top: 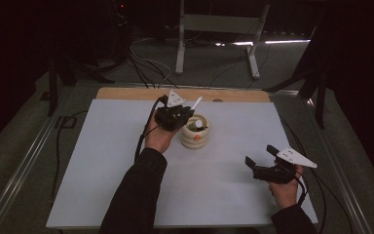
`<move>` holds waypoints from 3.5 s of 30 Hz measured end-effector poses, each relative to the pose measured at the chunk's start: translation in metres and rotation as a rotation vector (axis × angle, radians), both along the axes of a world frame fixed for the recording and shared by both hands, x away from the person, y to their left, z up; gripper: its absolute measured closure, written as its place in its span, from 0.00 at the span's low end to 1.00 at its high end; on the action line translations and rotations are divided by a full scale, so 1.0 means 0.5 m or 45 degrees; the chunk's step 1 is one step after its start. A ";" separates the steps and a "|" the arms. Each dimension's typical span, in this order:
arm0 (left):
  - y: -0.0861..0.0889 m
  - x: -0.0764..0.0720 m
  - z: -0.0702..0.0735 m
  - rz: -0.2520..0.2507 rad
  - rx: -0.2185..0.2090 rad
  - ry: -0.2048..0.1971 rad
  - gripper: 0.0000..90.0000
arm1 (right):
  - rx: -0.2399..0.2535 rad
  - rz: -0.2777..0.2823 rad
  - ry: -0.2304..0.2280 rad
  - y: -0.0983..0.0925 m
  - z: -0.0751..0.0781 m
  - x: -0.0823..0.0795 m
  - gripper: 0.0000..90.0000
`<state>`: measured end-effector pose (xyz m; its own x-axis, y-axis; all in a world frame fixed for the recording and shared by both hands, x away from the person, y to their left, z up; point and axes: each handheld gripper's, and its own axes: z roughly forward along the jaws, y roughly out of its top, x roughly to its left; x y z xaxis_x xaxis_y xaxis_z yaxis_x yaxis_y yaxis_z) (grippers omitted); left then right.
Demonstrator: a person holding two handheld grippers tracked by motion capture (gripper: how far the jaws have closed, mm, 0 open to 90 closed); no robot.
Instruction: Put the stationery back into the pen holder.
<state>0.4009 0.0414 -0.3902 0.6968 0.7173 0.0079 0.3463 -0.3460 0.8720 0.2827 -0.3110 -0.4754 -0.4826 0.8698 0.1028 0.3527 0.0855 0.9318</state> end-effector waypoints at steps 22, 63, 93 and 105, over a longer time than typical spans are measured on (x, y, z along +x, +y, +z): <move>-0.017 0.023 -0.011 0.047 -0.049 -0.019 0.88 | 0.000 0.003 0.002 -0.001 0.000 0.001 0.00; -0.069 0.064 -0.041 0.067 -0.103 -0.031 0.88 | 0.018 -0.010 0.001 -0.012 0.000 0.000 0.00; -0.079 0.081 -0.069 0.074 -0.101 -0.017 0.88 | 0.027 -0.031 0.001 -0.025 -0.001 -0.006 0.00; -0.072 0.081 -0.082 0.078 -0.095 -0.004 0.88 | 0.032 -0.042 0.003 -0.029 0.000 -0.008 0.00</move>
